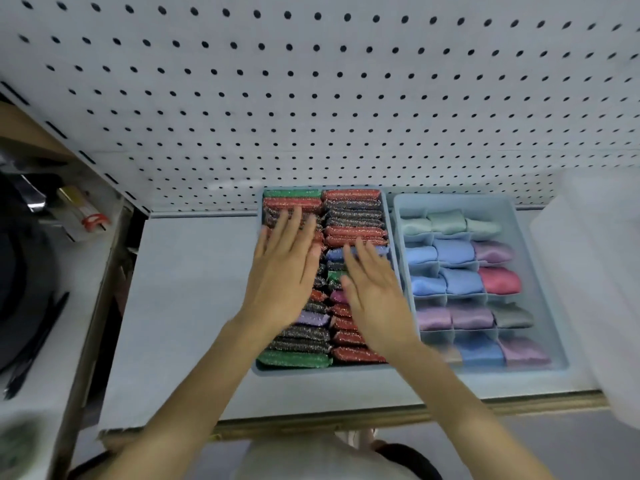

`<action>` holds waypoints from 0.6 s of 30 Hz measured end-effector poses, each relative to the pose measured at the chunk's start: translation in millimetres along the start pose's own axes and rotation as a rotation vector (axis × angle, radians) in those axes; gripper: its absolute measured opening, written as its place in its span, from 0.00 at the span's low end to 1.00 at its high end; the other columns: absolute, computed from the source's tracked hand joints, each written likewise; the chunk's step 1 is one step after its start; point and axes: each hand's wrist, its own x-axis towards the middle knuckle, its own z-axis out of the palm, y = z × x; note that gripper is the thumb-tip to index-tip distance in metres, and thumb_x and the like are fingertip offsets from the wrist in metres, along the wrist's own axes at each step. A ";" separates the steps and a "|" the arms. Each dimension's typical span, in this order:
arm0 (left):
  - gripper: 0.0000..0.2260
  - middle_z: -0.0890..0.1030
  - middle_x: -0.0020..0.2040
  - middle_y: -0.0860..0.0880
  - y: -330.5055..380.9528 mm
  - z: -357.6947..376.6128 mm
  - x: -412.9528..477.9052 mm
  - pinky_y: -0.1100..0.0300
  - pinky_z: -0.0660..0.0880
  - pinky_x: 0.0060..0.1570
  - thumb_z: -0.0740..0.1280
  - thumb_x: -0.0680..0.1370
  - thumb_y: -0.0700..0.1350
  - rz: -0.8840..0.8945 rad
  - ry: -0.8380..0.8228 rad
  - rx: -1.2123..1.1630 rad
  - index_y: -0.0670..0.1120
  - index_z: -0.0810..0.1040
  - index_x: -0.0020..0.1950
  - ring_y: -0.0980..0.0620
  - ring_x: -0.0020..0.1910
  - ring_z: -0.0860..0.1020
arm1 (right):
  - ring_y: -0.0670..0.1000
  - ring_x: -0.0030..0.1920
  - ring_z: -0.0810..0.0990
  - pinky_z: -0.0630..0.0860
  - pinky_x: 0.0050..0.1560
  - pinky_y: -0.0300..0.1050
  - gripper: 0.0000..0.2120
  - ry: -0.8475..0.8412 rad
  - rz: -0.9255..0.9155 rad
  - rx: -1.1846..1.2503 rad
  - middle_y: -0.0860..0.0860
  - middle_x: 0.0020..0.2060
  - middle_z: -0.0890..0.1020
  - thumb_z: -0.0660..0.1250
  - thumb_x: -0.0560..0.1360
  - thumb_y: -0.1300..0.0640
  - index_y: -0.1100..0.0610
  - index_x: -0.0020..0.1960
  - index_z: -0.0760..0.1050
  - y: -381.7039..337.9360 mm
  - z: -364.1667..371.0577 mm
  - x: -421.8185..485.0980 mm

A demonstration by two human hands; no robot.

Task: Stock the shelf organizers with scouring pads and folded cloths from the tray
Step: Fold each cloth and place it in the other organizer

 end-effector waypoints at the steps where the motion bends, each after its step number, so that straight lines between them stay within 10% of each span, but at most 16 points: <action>1: 0.25 0.38 0.77 0.53 1.6 7.8 -20.5 0.54 0.36 0.74 0.36 0.81 0.58 0.012 -0.021 0.018 0.53 0.42 0.78 0.54 0.76 0.36 | 0.53 0.75 0.55 0.53 0.75 0.51 0.26 0.008 -0.014 -0.049 0.55 0.74 0.60 0.44 0.81 0.46 0.57 0.75 0.60 -2.8 6.2 -13.9; 6: 0.25 0.62 0.76 0.44 -1.5 47.6 -61.4 0.43 0.57 0.72 0.41 0.82 0.54 -0.038 -0.045 0.229 0.47 0.59 0.76 0.44 0.75 0.60 | 0.55 0.73 0.62 0.60 0.73 0.55 0.24 0.043 -0.031 -0.243 0.56 0.73 0.65 0.47 0.82 0.48 0.55 0.75 0.61 -1.7 23.9 -21.3; 18: 0.29 0.76 0.67 0.46 3.6 32.2 -59.7 0.44 0.61 0.71 0.41 0.81 0.57 -0.082 0.110 0.001 0.45 0.74 0.68 0.45 0.68 0.71 | 0.53 0.75 0.59 0.52 0.75 0.49 0.24 -0.010 -0.070 0.132 0.54 0.73 0.64 0.48 0.81 0.47 0.55 0.72 0.66 8.8 2.3 -30.8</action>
